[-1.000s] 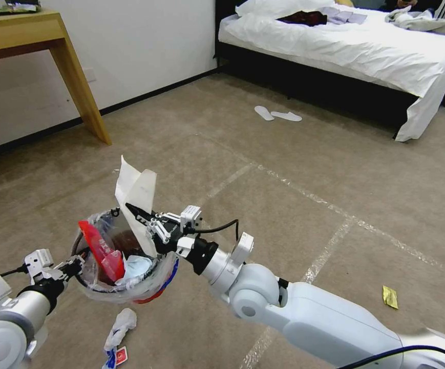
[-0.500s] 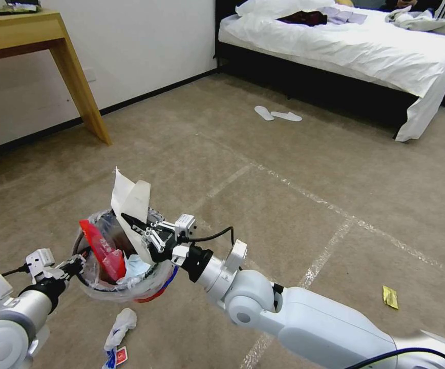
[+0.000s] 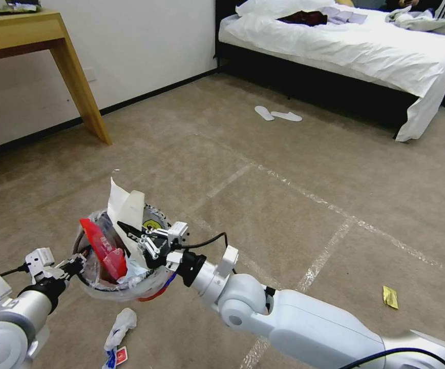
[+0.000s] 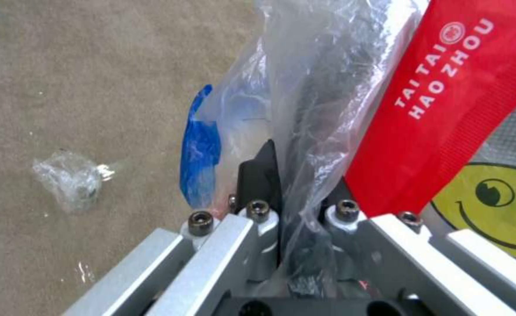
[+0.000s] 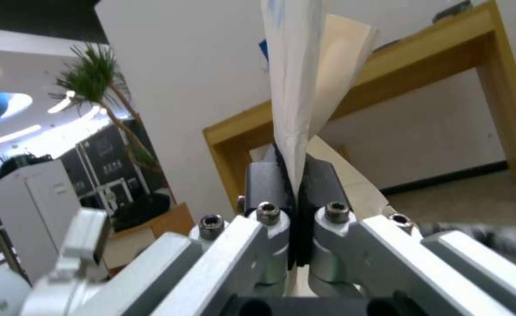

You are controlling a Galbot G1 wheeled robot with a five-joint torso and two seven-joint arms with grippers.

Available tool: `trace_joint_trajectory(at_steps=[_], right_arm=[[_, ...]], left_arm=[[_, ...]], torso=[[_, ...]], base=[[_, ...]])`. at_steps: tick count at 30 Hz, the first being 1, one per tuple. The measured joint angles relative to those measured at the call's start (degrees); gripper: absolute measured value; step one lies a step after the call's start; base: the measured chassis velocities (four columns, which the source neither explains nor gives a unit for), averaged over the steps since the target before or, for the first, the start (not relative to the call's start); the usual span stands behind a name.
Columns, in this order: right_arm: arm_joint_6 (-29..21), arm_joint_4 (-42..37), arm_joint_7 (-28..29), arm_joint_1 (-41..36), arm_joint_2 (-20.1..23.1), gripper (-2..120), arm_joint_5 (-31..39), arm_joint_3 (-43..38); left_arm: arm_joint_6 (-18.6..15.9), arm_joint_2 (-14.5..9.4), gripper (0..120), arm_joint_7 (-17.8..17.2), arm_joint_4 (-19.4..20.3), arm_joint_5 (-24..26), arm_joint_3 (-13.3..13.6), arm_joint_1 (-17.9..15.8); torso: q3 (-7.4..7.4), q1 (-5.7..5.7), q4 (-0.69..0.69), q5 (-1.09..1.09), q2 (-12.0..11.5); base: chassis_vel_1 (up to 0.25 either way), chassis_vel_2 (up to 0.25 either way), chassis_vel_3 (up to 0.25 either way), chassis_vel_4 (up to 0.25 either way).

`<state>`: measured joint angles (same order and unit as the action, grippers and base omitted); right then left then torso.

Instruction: Pick up the trash bin and place the garbage on the floor into it.

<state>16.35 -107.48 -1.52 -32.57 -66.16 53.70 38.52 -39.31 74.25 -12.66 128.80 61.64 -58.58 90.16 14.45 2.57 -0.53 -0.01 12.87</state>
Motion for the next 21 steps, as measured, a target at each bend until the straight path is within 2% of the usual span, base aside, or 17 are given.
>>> trace_joint_trajectory(at_steps=[10,21], right_arm=[[-0.1,1.1,0.2,0.9,-1.9,0,0.2,0.5],[1.3,5.8,-1.5,1.5,-4.3,0,-0.5,0.7]], left_arm=[[0.0,0.2,3,0.1,0.1,-0.1,0.0,0.1],[0.1,0.5,3,0.2,-0.1,-0.2,0.1,0.0]], torso=[[0.00,0.00,0.00,0.00,0.0],[0.00,0.00,0.00,0.00,0.0]], base=[[0.000,0.000,0.000,0.000],[0.000,0.000,0.000,0.000]])
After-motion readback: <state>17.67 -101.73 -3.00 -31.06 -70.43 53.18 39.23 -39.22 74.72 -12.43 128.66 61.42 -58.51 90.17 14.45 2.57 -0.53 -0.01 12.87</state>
